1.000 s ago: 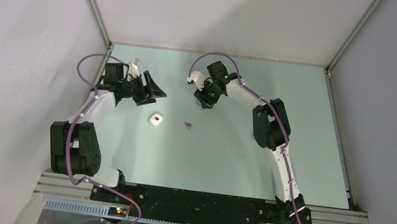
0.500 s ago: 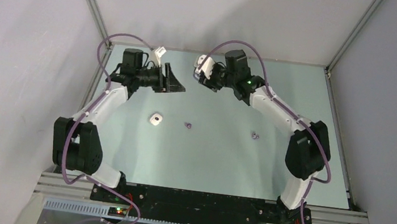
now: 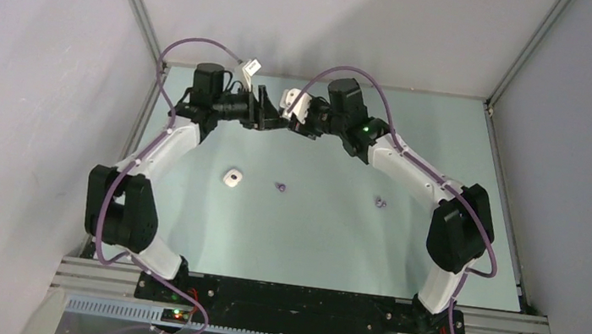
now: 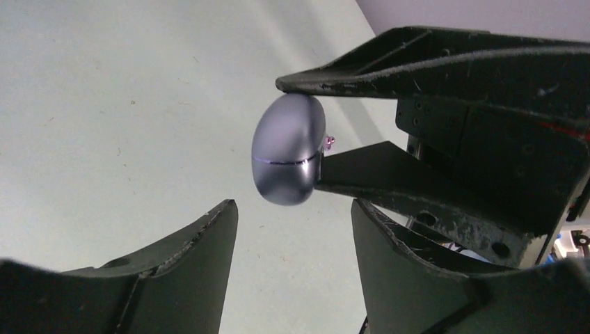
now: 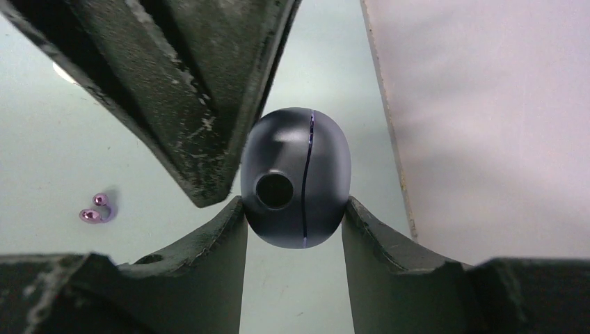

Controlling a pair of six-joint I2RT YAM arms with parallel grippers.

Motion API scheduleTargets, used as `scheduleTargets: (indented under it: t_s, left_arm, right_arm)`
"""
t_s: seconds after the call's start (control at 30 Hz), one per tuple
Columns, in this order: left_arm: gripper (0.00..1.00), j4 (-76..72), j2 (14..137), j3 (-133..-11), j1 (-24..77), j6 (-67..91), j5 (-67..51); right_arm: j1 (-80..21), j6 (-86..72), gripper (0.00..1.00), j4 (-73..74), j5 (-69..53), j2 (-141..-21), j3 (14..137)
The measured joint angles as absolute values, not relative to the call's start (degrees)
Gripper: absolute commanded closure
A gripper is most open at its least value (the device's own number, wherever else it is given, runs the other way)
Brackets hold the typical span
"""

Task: Insert the wireless bluetooth earbuds into the charging case
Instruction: Pass from the right arm to the left

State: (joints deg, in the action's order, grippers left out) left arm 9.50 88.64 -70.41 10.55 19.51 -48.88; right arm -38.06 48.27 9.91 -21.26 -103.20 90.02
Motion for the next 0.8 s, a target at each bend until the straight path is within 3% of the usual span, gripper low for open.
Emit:
scheduleTargets:
  t_s: [0.07,0.3,0.37,0.47,0.8]
  left_arm:
    - [0.36,8.54,89.47,-70.78,10.55,20.38,-48.86]
    - [0.61,5.89,91.18,-71.61,10.55,22.87,-49.84]
    - [0.63,4.82,91.53,-71.85,10.55,23.31,-50.39]
    - [0.59,3.6,91.79,-71.9,10.52,23.94,-51.33]
    - [0.59,0.45,94.28,-73.49,10.48,25.56,-53.71]
  right_arm:
    - [-38.2,48.51,0.67,9.89,-21.28,-103.2,89.95]
    - [-38.48,48.75,0.67,9.43,-21.26,-103.07,89.8]
    - [-38.52,48.75,0.67,9.32,-21.23,-102.96,89.8]
    - [-38.52,48.77,0.67,9.15,-20.82,-102.78,89.8]
    - [-38.72,48.77,0.67,8.54,-20.16,-102.67,89.78]
